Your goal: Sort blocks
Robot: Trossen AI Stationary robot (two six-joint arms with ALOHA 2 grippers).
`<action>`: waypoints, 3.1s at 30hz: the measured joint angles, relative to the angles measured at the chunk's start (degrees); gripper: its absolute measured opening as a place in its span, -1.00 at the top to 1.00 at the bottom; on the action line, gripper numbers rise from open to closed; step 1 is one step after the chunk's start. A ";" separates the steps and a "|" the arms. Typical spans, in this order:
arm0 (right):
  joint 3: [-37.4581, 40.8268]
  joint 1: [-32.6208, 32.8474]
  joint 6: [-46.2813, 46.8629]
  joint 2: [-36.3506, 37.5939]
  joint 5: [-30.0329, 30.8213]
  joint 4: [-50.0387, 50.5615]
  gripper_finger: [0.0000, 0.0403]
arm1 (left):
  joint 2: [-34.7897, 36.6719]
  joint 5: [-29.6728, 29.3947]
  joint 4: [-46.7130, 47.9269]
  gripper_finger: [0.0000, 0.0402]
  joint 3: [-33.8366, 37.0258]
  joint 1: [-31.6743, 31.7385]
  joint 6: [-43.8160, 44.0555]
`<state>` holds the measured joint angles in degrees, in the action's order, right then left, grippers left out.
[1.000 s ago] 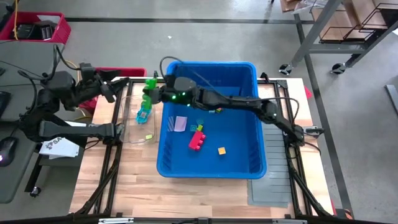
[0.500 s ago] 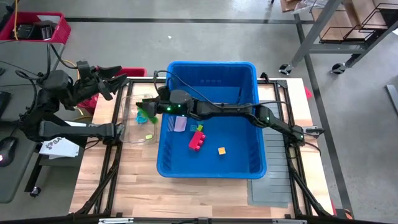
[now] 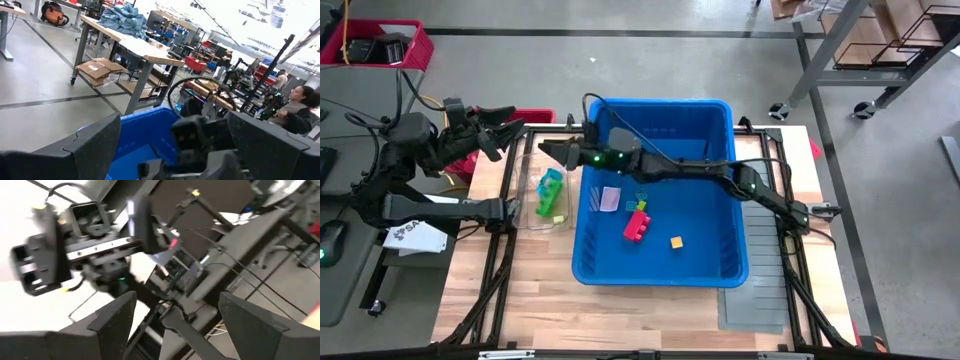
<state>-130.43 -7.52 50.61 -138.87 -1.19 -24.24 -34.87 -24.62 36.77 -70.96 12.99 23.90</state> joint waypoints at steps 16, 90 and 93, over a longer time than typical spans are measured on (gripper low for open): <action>0.00 -6.00 -30.58 20.07 -9.24 48.10 -0.40 | -9.56 3.50 16.77 -0.82 0.00 -0.02 -0.32; 0.00 -1.34 -38.19 27.76 1.00 66.87 -0.40 | -41.05 27.47 8.29 1.00 23.69 9.38 -32.18; 0.00 -1.34 -38.71 27.76 1.00 66.83 -0.40 | -38.07 28.05 10.00 1.00 23.56 10.18 -34.55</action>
<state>-130.43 -8.86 11.90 -111.11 -0.19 42.59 -72.94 3.43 46.77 -47.40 23.18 -10.65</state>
